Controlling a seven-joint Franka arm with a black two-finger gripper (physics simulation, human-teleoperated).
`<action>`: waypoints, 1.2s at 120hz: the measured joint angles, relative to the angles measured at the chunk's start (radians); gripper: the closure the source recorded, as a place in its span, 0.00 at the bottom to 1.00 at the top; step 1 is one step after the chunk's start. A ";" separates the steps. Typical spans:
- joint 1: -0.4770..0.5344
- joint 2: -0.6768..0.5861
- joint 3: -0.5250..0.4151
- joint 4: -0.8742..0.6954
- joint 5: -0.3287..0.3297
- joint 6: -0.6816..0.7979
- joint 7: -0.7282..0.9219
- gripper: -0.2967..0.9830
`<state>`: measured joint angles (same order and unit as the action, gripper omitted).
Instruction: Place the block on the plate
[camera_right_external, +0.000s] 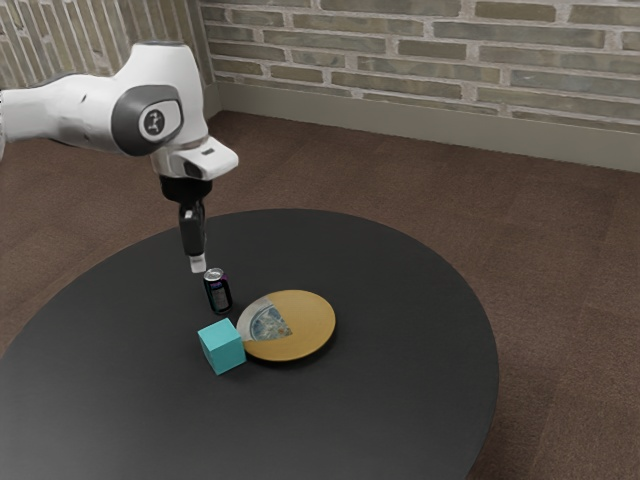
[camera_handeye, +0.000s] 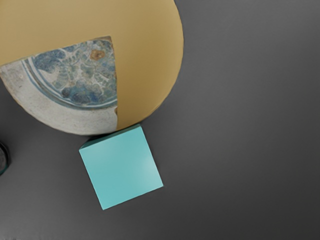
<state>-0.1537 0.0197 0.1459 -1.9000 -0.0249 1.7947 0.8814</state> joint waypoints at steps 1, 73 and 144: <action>0.000 -0.002 0.000 -0.008 0.001 0.006 -0.002 0.23; 0.002 0.075 0.000 -0.248 0.011 0.335 -0.258 0.23; 0.011 0.250 0.000 -0.219 0.006 0.479 -0.404 0.23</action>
<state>-0.1428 0.2700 0.1457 -2.1188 -0.0191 2.2734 0.4777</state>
